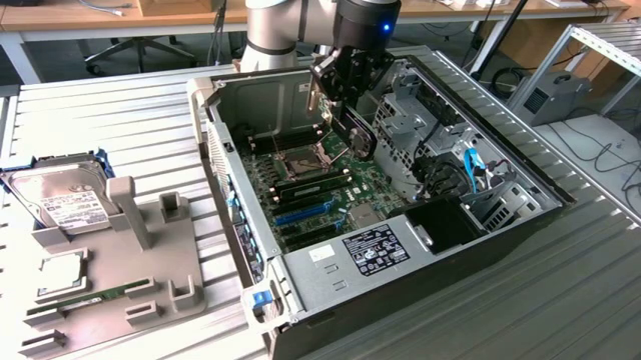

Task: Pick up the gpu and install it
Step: 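Insert the gpu into the slot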

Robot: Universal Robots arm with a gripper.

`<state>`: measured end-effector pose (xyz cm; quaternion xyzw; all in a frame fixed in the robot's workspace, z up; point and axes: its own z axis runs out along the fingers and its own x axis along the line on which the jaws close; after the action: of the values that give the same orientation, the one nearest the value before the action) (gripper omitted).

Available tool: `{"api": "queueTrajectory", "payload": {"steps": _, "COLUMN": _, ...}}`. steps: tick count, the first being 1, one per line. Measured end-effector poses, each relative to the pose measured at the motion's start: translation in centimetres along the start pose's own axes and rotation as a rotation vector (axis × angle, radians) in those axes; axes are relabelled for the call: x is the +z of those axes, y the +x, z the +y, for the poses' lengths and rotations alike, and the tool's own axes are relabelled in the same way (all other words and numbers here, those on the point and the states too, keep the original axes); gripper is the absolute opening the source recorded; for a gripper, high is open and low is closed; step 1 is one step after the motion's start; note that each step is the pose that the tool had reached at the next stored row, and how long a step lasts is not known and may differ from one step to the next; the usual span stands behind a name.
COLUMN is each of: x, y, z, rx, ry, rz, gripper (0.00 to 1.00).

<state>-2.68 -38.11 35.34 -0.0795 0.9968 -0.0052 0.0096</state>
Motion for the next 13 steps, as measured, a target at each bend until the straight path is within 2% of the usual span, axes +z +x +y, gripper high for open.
{"api": "queueTrajectory", "payload": {"steps": 13, "x": 0.00, "y": 0.00, "z": 0.00, "rx": -0.020, "ry": -0.0004, "rz": -0.0003, "gripper": 0.26}}
